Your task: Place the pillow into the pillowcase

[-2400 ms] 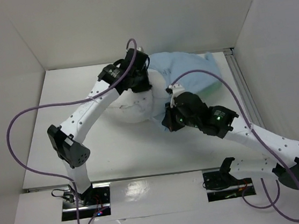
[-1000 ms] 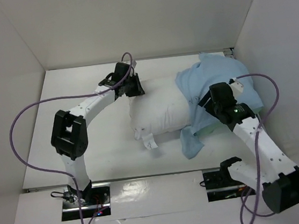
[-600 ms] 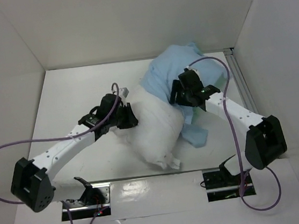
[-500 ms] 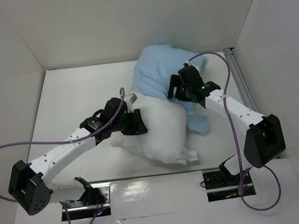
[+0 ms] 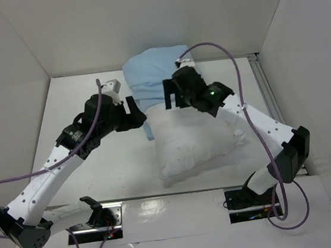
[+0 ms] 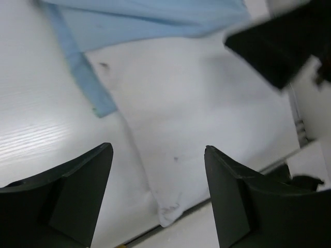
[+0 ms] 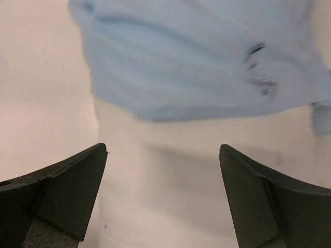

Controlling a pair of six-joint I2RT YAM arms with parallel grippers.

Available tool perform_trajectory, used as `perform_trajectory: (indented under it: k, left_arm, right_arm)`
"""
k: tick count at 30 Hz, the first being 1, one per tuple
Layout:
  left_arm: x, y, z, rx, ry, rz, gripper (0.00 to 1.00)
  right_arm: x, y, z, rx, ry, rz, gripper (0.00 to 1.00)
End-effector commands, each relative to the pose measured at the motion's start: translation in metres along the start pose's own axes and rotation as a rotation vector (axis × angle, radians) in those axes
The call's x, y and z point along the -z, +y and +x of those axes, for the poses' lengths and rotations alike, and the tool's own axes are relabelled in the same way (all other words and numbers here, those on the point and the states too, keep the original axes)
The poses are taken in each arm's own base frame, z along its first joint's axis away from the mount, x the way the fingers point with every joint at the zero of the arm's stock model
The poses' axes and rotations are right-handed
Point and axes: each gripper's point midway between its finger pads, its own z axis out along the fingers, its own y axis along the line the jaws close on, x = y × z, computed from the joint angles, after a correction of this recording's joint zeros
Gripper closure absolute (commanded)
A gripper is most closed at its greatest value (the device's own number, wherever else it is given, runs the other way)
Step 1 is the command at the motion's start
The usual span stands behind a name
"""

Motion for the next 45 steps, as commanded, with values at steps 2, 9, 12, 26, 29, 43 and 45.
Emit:
perform_trajectory:
  k: [2, 9, 12, 26, 29, 43, 45]
  left_arm:
    - [0.002, 0.069, 0.002, 0.098, -0.010, -0.277, 0.13]
    - [-0.019, 0.116, 0.058, 0.253, 0.082, -0.330, 0.12]
    - [-0.039, 0.128, 0.073, 0.325, 0.086, -0.255, 0.12]
    - [-0.117, 0.101, 0.108, 0.261, 0.230, 0.028, 0.08]
    - [-0.125, 0.099, 0.097, 0.231, 0.209, 0.043, 0.08]
    - [-0.182, 0.132, 0.053, -0.034, 0.079, -0.079, 0.06]
    - [-0.189, 0.125, 0.055, -0.045, 0.093, -0.029, 0.06]
  right_arm:
    - [0.016, 0.030, 0.037, 0.166, 0.047, 0.087, 0.04]
    - [-0.014, 0.068, 0.104, 0.330, 0.156, 0.215, 0.00]
    - [-0.045, 0.062, 0.123, 0.331, 0.205, 0.211, 0.09]
    - [0.021, 0.050, 0.027, 0.283, 0.110, -0.258, 1.00]
    - [0.031, 0.049, 0.020, 0.248, 0.121, -0.330, 1.00]
    - [0.035, 0.041, -0.001, 0.221, 0.121, -0.364, 1.00]
    - [0.035, 0.041, -0.001, 0.221, 0.121, -0.364, 1.00]
